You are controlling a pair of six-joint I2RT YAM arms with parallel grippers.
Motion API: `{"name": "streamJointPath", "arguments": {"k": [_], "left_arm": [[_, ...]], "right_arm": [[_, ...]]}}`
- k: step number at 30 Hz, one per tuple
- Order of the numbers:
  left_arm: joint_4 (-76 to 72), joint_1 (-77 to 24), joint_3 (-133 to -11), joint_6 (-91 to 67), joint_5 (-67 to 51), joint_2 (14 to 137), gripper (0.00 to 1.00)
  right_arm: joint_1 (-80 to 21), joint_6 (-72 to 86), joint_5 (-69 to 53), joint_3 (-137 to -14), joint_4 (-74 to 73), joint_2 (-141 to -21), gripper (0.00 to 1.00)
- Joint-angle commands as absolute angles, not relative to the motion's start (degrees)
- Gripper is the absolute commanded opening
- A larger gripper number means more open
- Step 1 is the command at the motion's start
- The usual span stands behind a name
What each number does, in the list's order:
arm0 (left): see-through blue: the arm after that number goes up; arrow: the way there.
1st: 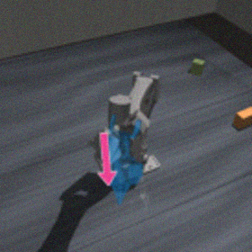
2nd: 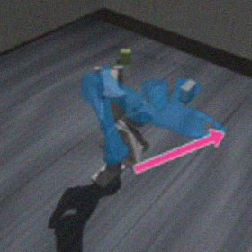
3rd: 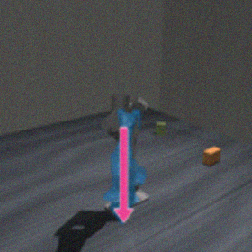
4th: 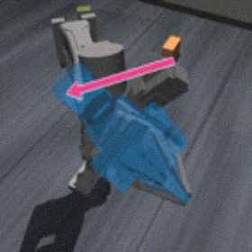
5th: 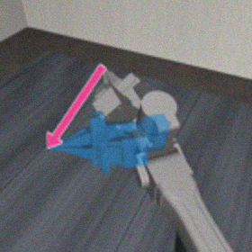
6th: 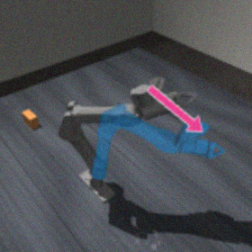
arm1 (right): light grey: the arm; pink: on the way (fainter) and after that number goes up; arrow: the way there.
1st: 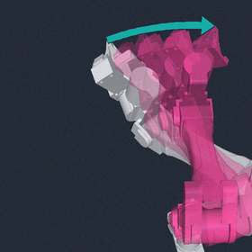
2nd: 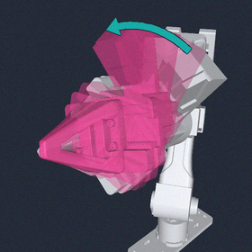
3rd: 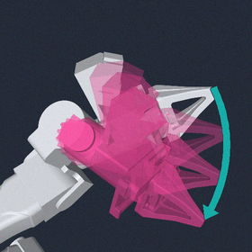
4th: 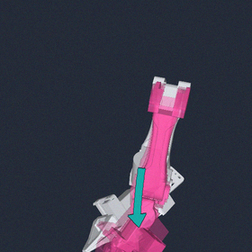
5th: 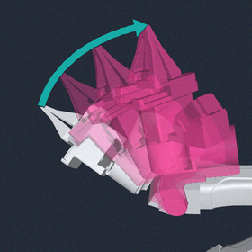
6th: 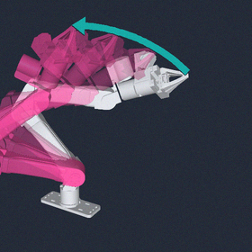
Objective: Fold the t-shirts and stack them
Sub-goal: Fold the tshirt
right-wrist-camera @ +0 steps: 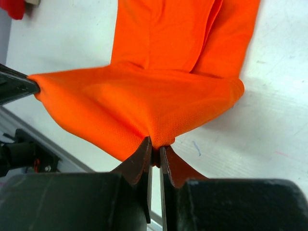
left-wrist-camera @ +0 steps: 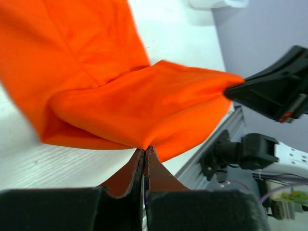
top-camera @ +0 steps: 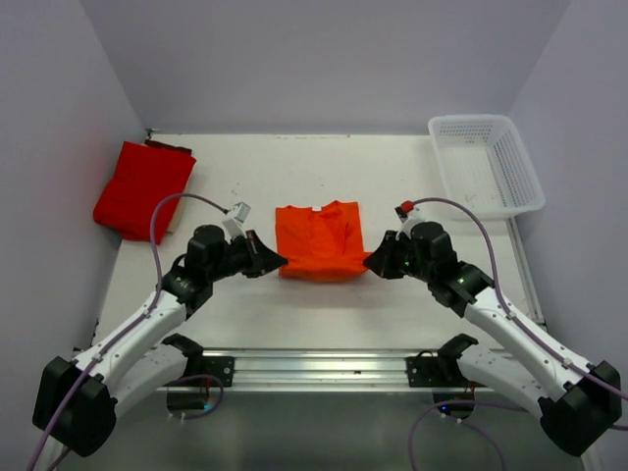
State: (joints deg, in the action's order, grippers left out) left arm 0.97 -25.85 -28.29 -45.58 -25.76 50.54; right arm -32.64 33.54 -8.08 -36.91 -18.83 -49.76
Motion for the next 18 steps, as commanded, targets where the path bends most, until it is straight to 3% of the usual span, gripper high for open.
{"name": "streamJointPath", "arguments": {"k": [1,18], "left_arm": [[1.0,-24.4,-30.3,-41.4,-18.9,54.7,0.0],[-14.8,-15.1,-36.5,-40.0,-19.1,68.9,0.0]], "right_arm": [[-32.8,27.5,-0.2,-42.3,-17.6,-54.2,0.0],[-31.5,22.4,1.7,-60.9,-5.1,-85.1,0.0]]}}
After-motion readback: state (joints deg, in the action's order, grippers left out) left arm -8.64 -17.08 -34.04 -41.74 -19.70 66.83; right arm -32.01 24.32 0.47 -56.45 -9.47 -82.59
